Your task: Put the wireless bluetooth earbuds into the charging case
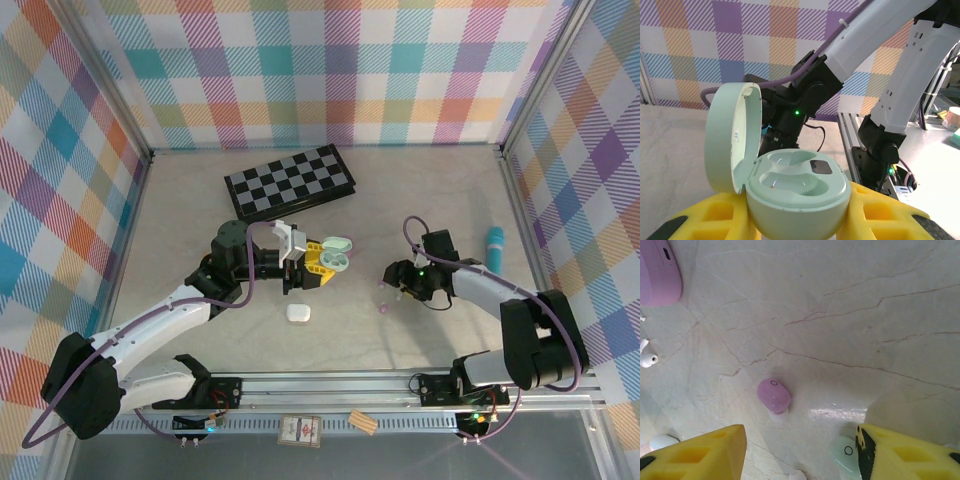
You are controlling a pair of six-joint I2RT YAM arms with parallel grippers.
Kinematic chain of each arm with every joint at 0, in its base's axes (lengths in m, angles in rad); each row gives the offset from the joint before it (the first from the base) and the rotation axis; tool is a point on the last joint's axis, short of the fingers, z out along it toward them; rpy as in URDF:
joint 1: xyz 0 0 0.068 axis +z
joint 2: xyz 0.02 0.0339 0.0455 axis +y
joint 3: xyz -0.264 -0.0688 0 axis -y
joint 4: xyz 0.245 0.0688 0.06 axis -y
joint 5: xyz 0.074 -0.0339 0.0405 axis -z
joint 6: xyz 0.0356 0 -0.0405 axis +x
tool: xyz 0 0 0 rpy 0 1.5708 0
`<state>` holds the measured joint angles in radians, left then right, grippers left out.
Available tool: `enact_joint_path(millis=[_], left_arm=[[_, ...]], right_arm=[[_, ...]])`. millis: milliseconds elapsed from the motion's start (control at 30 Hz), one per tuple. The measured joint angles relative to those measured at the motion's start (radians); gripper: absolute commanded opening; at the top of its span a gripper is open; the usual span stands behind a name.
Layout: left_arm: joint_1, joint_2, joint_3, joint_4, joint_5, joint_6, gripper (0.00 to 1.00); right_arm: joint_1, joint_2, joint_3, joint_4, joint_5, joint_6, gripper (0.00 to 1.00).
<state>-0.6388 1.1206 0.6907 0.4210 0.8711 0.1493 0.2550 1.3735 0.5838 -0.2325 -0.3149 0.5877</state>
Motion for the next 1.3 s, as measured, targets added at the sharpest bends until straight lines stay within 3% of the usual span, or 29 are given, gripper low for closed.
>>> enact_joint_path(millis=[267, 1300], left_arm=[[0.0, 0.0, 0.0, 0.0, 0.0, 0.0, 0.33], [0.0, -0.017, 0.0, -0.003, 0.0, 0.001, 0.33]], right_arm=[[0.0, -0.018, -0.005, -0.076, 0.027, -0.067, 0.65], [0.047, 0.026, 0.048, -0.086, 0.071, -0.136, 0.64]])
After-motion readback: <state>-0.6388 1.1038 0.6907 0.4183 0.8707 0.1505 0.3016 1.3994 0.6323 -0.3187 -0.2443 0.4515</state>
